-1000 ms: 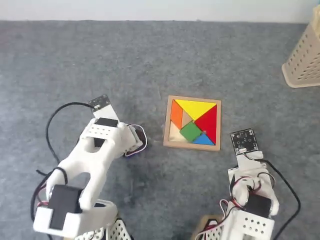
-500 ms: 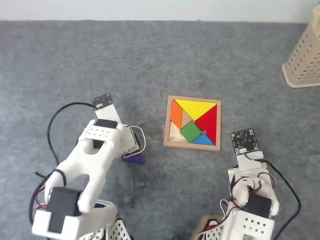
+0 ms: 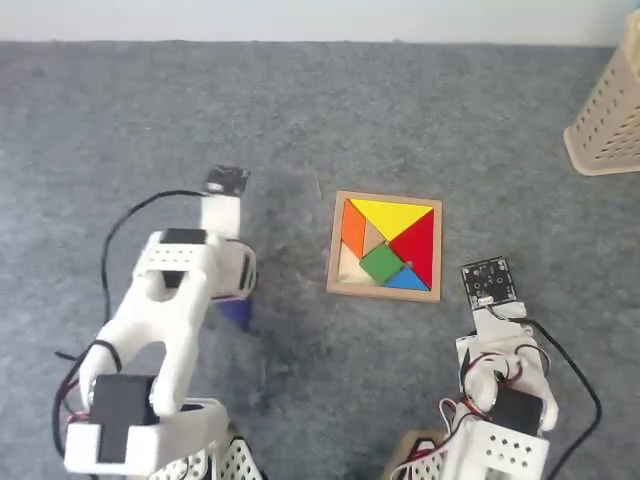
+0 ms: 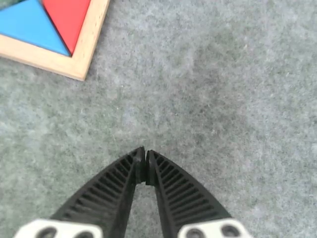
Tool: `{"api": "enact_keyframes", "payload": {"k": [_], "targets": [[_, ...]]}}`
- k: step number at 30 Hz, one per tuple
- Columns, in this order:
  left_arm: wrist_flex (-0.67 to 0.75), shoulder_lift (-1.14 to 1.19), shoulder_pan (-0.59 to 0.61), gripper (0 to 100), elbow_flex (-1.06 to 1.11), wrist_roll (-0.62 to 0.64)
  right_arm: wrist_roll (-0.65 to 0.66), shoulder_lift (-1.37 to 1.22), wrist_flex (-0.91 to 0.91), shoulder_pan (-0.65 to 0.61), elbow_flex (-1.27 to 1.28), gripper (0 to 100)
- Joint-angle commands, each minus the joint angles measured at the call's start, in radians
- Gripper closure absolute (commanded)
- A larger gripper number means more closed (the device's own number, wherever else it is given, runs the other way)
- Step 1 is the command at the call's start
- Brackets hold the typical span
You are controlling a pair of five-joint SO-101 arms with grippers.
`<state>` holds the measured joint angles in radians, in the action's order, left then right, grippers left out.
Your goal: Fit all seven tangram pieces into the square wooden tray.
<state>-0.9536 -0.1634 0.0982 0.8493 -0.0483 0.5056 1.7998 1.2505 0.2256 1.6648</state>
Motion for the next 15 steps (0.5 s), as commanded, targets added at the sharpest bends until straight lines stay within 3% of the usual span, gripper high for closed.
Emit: {"api": "enact_keyframes", "payload": {"k": [1, 5, 9, 15], "targets": [[0.011, -0.011, 0.018, 83, -0.067, -0.087, 0.008, 0.015, 0.010, 0.013, 0.018, 99.1], [-0.008, -0.008, 0.017, 77, -0.065, -0.129, 0.008, 0.015, 0.010, 0.013, 0.018, 99.1], [-0.146, -0.018, 0.018, 75, -0.044, -0.124, 0.008, 0.015, 0.010, 0.013, 0.018, 99.1], [-0.072, -0.008, 0.035, 75, 0.027, -0.086, 0.008, 0.015, 0.010, 0.012, 0.018, 99.1]]}}
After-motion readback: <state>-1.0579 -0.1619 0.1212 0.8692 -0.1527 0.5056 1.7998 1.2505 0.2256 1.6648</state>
